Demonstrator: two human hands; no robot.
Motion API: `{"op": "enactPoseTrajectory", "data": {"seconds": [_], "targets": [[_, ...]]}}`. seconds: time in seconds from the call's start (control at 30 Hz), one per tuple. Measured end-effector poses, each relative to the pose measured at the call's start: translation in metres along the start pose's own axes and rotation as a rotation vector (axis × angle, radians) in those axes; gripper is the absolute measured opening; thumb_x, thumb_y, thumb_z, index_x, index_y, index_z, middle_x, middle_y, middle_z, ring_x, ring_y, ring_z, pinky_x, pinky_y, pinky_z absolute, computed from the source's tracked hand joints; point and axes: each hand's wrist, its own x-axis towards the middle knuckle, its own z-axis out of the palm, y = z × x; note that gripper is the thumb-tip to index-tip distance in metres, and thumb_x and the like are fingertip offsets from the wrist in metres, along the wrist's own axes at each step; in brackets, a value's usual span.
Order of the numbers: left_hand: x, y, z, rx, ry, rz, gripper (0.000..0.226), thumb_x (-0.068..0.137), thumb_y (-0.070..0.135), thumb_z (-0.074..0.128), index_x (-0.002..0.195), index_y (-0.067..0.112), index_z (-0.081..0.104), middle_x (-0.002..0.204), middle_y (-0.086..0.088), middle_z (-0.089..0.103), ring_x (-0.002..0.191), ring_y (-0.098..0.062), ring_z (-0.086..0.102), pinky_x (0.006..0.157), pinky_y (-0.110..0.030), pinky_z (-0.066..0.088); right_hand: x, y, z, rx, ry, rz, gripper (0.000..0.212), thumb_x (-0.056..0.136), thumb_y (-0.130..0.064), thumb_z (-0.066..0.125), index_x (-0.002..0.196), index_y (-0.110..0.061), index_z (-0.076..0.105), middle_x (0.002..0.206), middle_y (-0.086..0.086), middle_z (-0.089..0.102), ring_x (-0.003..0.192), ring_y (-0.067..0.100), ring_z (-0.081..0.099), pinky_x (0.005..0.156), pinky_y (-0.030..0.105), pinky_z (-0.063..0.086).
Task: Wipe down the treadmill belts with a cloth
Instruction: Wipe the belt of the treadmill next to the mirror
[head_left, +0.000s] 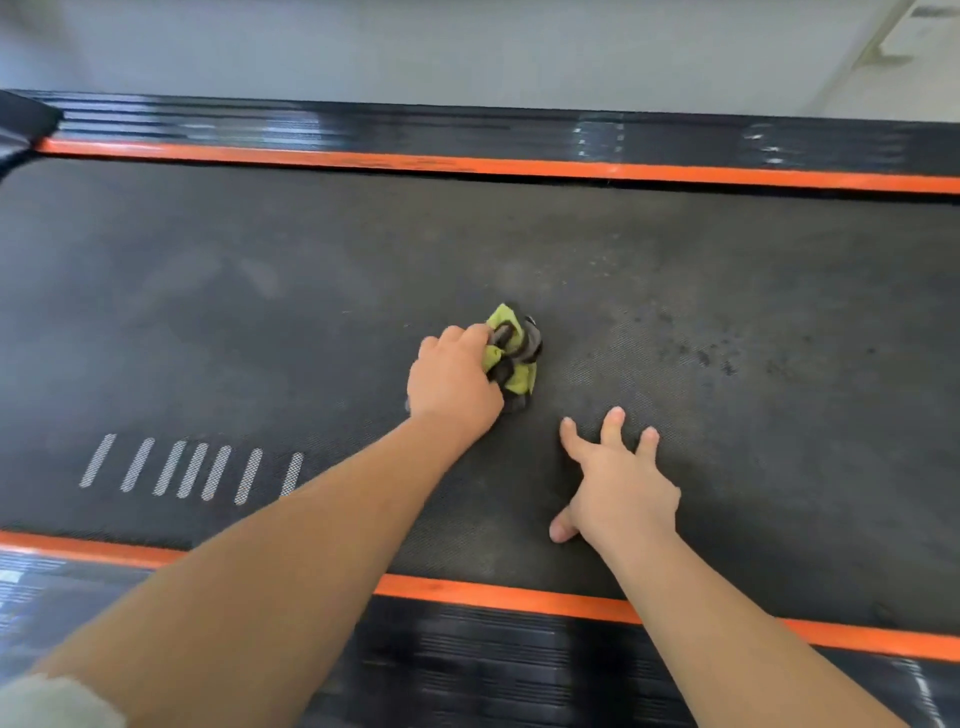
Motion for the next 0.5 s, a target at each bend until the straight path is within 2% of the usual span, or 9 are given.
{"op": "enactPoseTrajectory", "data": {"seconds": [0.13,0.2,0.27,0.3,0.37,0.4,0.43,0.5], "targets": [[-0.061,0.014,0.017,-0.042,-0.165,0.324,0.062,0.081,0.025,0.064,0.141,0.029,0.049,0.125,-0.002,0.058,0.115,-0.028,0.053,0.096,-0.043,0.052,0.003,-0.001,-0.004,0.056,-0.048,0.022,0.116,0.061,-0.039,0.097,0.154,-0.050,0.028,0.169,-0.007,-0.022,0.155,0.038,-0.016,0.110,0.075,0.030],[-0.045,-0.014,0.004,0.025,-0.176,0.389,0.063,0.080,0.028,0.064,0.141,0.030,0.049,0.125,-0.001,0.059,0.119,-0.027,0.054,0.098,-0.043,0.052,0.000,-0.003,-0.006,0.048,-0.059,0.011,0.113,0.064,-0.040,0.096,0.153,-0.051,0.027,0.169,-0.004,-0.022,0.154,0.040,-0.016,0.110,0.077,0.029],[-0.022,-0.041,-0.014,0.172,-0.138,0.300,0.062,0.080,0.027,0.065,0.141,0.032,0.051,0.125,-0.001,0.060,0.121,-0.028,0.054,0.098,-0.043,0.052,-0.001,-0.003,-0.005,0.021,-0.048,0.004,0.122,0.068,-0.042,0.094,0.155,-0.054,0.010,0.168,-0.001,-0.021,0.154,0.043,-0.015,0.109,0.077,0.030],[-0.015,-0.055,-0.023,0.187,-0.092,0.185,0.061,0.082,0.026,0.065,0.141,0.031,0.052,0.125,-0.001,0.060,0.121,-0.029,0.053,0.097,-0.043,0.052,-0.001,-0.003,-0.005,0.010,-0.045,0.002,0.125,0.068,-0.043,0.094,0.156,-0.054,0.005,0.168,-0.001,-0.022,0.154,0.043,-0.015,0.109,0.076,0.030],[-0.023,-0.070,-0.028,0.079,0.010,-0.055,0.054,0.083,0.025,0.065,0.135,0.027,0.055,0.121,-0.002,0.062,0.118,-0.032,0.055,0.092,-0.043,0.052,0.000,-0.003,-0.005,0.003,-0.044,0.014,0.127,0.069,-0.044,0.093,0.156,-0.055,0.001,0.167,-0.001,-0.022,0.154,0.043,-0.015,0.110,0.076,0.029],[-0.039,-0.068,-0.024,0.040,0.022,-0.083,0.049,0.081,0.025,0.065,0.129,0.025,0.058,0.117,-0.003,0.064,0.114,-0.034,0.057,0.088,-0.043,0.052,-0.001,-0.003,-0.005,0.004,-0.046,0.018,0.127,0.069,-0.043,0.094,0.156,-0.055,0.002,0.167,-0.001,-0.022,0.154,0.043,-0.015,0.110,0.076,0.029],[-0.060,-0.062,-0.016,0.047,0.006,-0.023,0.047,0.077,0.025,0.065,0.123,0.024,0.059,0.113,-0.002,0.065,0.109,-0.034,0.059,0.086,-0.043,0.052,-0.001,-0.004,-0.006,0.009,-0.045,0.024,0.127,0.069,-0.043,0.094,0.155,-0.055,0.002,0.167,-0.001,-0.022,0.154,0.042,-0.015,0.110,0.076,0.029],[-0.106,-0.052,-0.007,0.056,-0.088,0.223,0.054,0.066,0.027,0.062,0.119,0.028,0.063,0.112,0.005,0.067,0.106,-0.030,0.062,0.082,-0.041,0.051,-0.003,-0.005,-0.006,0.024,-0.035,0.034,0.122,0.073,-0.038,0.092,0.154,-0.056,0.003,0.167,-0.001,-0.021,0.154,0.042,-0.015,0.110,0.076,0.029]]}}
